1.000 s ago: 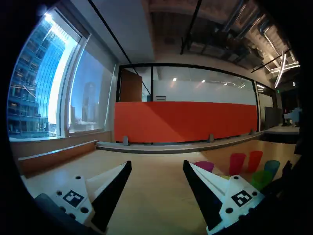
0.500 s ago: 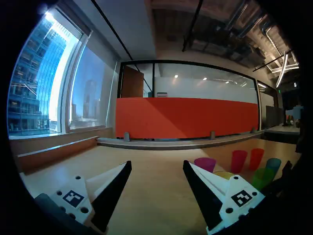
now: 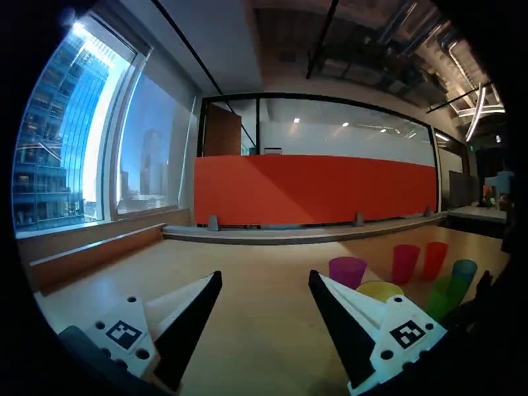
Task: Pour water
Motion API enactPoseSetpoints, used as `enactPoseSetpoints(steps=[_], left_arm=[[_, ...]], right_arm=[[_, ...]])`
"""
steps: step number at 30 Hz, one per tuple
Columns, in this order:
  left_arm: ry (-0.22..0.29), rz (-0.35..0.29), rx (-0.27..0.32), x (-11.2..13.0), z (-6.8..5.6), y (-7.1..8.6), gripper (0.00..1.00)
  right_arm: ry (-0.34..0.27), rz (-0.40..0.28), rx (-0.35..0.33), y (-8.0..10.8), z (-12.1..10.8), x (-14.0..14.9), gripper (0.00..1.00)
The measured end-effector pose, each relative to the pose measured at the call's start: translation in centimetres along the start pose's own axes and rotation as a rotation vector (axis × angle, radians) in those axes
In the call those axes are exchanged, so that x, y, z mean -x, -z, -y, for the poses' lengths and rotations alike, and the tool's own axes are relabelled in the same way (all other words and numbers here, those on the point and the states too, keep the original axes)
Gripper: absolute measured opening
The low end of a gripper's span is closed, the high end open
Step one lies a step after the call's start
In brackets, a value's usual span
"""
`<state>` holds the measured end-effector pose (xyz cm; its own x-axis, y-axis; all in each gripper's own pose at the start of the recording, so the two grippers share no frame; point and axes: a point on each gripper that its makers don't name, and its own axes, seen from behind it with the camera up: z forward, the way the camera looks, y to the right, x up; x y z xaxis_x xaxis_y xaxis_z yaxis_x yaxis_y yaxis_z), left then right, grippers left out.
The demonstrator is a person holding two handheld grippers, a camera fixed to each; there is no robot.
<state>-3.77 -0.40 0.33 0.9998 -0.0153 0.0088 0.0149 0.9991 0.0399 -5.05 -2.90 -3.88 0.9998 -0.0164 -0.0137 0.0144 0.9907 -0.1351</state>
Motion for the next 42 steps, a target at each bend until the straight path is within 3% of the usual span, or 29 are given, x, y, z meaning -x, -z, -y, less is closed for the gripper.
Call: enactPoseSetpoints(steps=[27,36,42], left_arm=[[-0.002,0.004,-0.003,-0.1,0.1,0.0,0.98],[-0.003,0.004,-0.003,-0.1,0.1,0.0,0.98],[-0.003,0.005,-0.003,-0.1,0.0,0.0,0.98]], right_arm=[[-0.01,-0.023,-0.001,1.0,-0.5,0.4,1.0],[-0.007,-0.009,0.003,0.2,-1.6,3.1,1.0],[-0.012,-0.015,-0.015,-0.9,-1.2,4.7,1.0]])
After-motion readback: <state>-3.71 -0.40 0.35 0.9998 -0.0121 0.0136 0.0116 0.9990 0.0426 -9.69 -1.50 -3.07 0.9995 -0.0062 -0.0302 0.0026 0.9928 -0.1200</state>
